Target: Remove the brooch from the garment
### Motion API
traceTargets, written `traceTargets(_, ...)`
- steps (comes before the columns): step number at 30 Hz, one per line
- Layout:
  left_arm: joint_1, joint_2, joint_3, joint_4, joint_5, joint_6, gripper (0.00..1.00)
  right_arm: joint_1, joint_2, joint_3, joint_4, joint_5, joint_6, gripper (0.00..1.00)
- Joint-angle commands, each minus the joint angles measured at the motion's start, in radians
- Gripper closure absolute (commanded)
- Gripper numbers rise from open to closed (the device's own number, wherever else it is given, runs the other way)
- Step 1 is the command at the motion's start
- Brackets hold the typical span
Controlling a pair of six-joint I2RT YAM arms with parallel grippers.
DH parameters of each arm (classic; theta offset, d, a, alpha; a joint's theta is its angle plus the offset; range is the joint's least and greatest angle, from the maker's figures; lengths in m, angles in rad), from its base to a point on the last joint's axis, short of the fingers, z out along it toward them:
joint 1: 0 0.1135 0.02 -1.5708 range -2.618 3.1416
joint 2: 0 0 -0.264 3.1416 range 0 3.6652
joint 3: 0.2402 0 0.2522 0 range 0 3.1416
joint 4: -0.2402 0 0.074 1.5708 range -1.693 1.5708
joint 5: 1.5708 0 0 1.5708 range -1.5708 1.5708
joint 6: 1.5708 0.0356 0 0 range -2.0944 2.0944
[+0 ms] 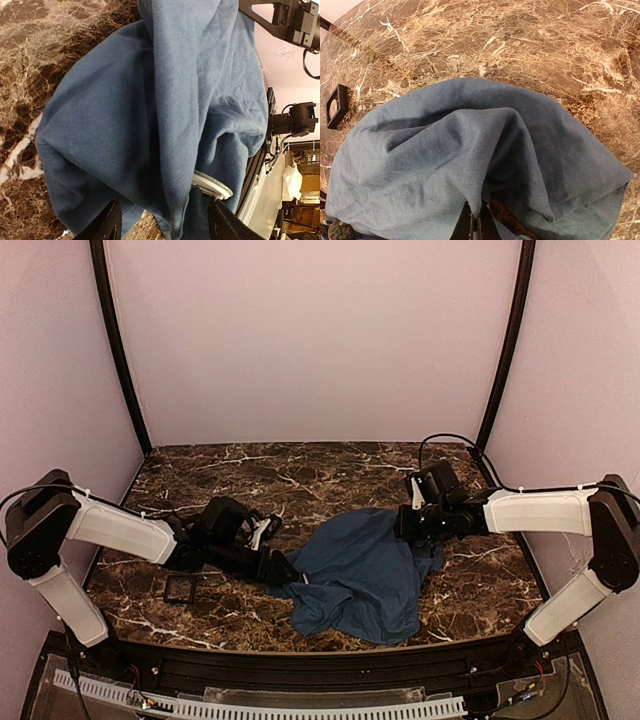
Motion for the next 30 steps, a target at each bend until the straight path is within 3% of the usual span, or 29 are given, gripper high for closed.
traceTargets(1,-0.008,0.02,0.018,0.021,0.017,0.008,0.43,-0.005,0.008,0.025,0.047,-0.017,-0.011,1.0)
traceTargets(3,-0.008,0.034,0.026,0.025,0.02,0.006,0.5,-0.005,0.005,0.025,0.047,-0.02,-0.012,1.0)
traceTargets(6,-0.009,0.039,0.035,0.045,0.034,-0.003,0.72,-0.005,-0.003,0.028,0.038,-0.025,-0.017,1.0)
traceTargets(8,-0.009,0.027,0.039,0.052,0.029,-0.007,0.84,-0.005,-0.015,0.035,0.02,-0.02,-0.022,0.85)
traceTargets(9,-0.008,0.01,0.044,0.049,0.023,-0.008,0.87,-0.005,-0.022,0.039,0.004,-0.011,-0.025,0.7)
traceTargets(11,-0.008,-0.024,0.052,0.041,0.0,-0.01,0.98,-0.005,-0.042,0.053,-0.04,0.003,-0.035,0.51)
traceTargets(13,-0.008,-0.065,0.062,0.035,-0.013,-0.014,0.99,-0.003,-0.066,0.07,-0.08,0.009,-0.045,0.39)
traceTargets(15,-0.008,-0.101,0.069,0.038,-0.013,-0.021,0.99,0.005,-0.099,0.083,-0.112,0.003,-0.057,0.34)
traceTargets(22,-0.008,-0.178,0.097,0.043,0.044,-0.045,0.99,0.061,-0.197,0.128,-0.147,-0.173,-0.068,0.31)
traceTargets(30,-0.008,-0.213,0.106,0.082,0.073,-0.077,0.99,0.218,-0.19,0.168,-0.121,-0.358,-0.011,0.37)
